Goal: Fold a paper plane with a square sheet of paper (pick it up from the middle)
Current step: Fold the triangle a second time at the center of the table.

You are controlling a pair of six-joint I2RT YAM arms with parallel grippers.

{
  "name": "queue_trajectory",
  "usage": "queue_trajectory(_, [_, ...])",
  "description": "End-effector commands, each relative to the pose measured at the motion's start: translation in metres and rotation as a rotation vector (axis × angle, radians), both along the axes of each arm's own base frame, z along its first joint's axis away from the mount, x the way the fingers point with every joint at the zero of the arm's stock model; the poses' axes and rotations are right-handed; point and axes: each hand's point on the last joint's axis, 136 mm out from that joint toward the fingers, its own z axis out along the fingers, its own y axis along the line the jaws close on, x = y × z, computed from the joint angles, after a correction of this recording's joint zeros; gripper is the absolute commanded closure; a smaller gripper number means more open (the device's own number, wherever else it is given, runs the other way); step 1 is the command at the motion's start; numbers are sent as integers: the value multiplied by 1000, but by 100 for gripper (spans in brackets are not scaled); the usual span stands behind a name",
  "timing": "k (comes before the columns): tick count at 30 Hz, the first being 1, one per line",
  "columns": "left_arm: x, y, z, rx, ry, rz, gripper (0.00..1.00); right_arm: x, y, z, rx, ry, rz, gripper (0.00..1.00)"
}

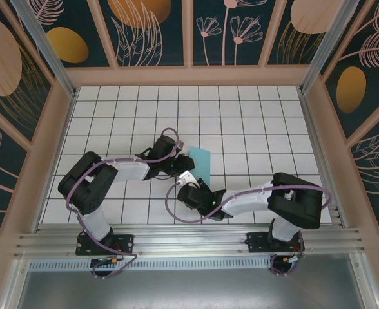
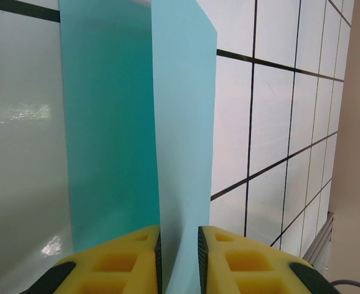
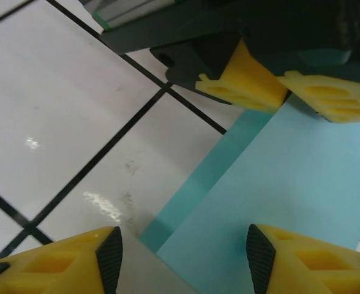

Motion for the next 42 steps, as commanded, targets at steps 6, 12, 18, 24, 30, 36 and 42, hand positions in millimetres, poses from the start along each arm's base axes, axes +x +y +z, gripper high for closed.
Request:
queue_trajectory(6, [3, 0, 9, -1, -4, 5, 75, 6, -5, 19, 1, -79, -45, 62])
queue_trajectory(12, [5, 0, 10, -2, -6, 9, 75, 7, -10, 19, -11, -90, -56, 80])
queue_trajectory(18, [9, 4, 15, 18, -27, 34, 72, 7, -11, 22, 18, -85, -63, 96])
queue_trajectory(24, [20, 20, 32, 88, -93, 108, 62, 6, -8, 25, 63, -44, -67, 100])
queue_trajectory(30, [34, 67, 51, 228, -171, 303, 50, 13, -3, 41, 245, 71, -86, 100])
queue_trajectory(36, [25, 94, 61, 215, -214, 393, 49, 7, 0, 39, 360, 254, -28, 100])
queue_trajectory(42, [13, 82, 60, 146, -214, 309, 51, 5, -6, 31, 406, 413, 16, 100])
